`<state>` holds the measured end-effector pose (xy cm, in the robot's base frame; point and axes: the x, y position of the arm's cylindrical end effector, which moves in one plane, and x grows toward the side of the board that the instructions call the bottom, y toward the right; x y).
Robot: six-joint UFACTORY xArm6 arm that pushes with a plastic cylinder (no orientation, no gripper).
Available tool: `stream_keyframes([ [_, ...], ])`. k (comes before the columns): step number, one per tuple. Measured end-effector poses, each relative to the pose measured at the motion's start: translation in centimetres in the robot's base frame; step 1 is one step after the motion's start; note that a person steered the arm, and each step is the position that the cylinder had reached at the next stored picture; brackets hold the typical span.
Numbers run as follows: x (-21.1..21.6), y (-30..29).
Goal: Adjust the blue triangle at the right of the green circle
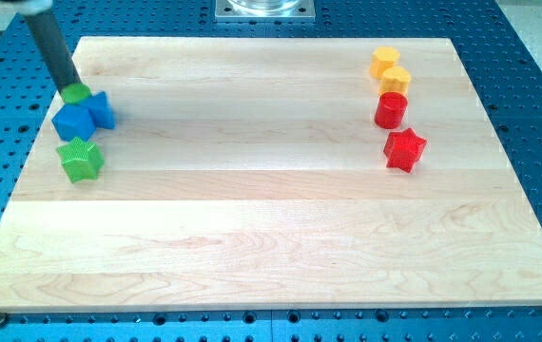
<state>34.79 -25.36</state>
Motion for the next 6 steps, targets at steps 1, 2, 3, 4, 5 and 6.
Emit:
stream_keyframes([
  [1, -0.8, 1.5],
  [2, -4.9, 9.5],
  [3, 1.2, 13.7],
  [4, 3.7, 10.1],
  [5, 4.6, 10.1],
  [6, 6.3, 17.4],
])
